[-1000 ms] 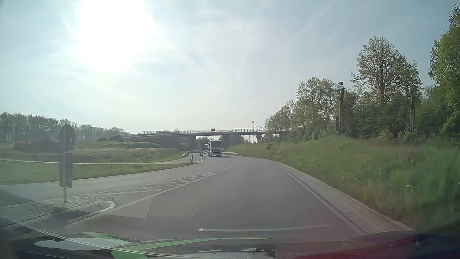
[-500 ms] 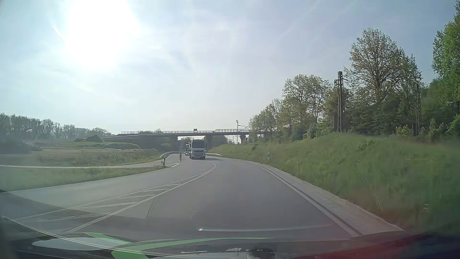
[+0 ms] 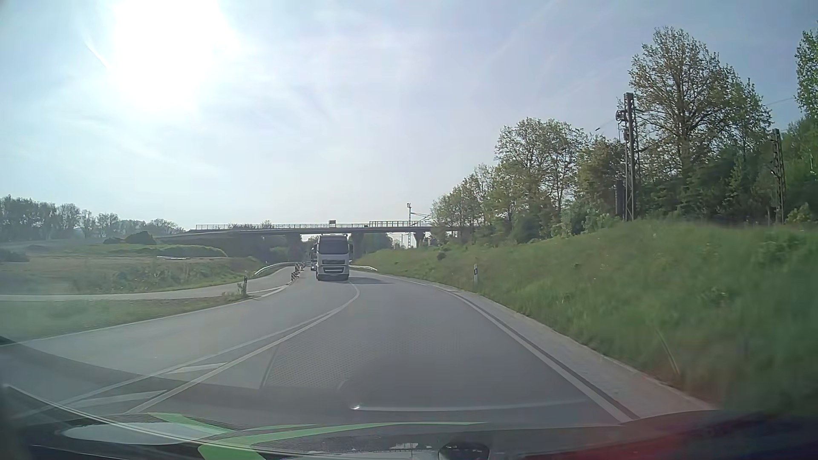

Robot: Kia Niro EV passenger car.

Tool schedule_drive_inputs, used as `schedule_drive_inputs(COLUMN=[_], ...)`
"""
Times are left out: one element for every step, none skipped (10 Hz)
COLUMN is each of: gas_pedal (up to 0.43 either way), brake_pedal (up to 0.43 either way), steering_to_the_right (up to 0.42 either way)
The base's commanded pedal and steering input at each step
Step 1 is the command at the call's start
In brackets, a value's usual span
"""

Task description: Follow the waypoints while adhering to traffic rules and regulations

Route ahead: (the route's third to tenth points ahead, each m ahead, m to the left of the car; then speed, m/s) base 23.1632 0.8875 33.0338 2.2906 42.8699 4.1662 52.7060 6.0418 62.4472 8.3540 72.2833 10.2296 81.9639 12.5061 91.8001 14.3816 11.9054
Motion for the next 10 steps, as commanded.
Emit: schedule_drive_inputs(gas_pedal=[0.311,0.26,0.26,0.26,0.26,0.177,0.157,0.157,0.157,0.157], brake_pedal=[0.0,0.0,0.0,0.0,0.0,0.0,0.0,0.0,0.0,0.0], steering_to_the_right=[0.0,-0.003,-0.006,-0.01,-0.011,-0.013,-0.014,-0.016,-0.02,-0.024])
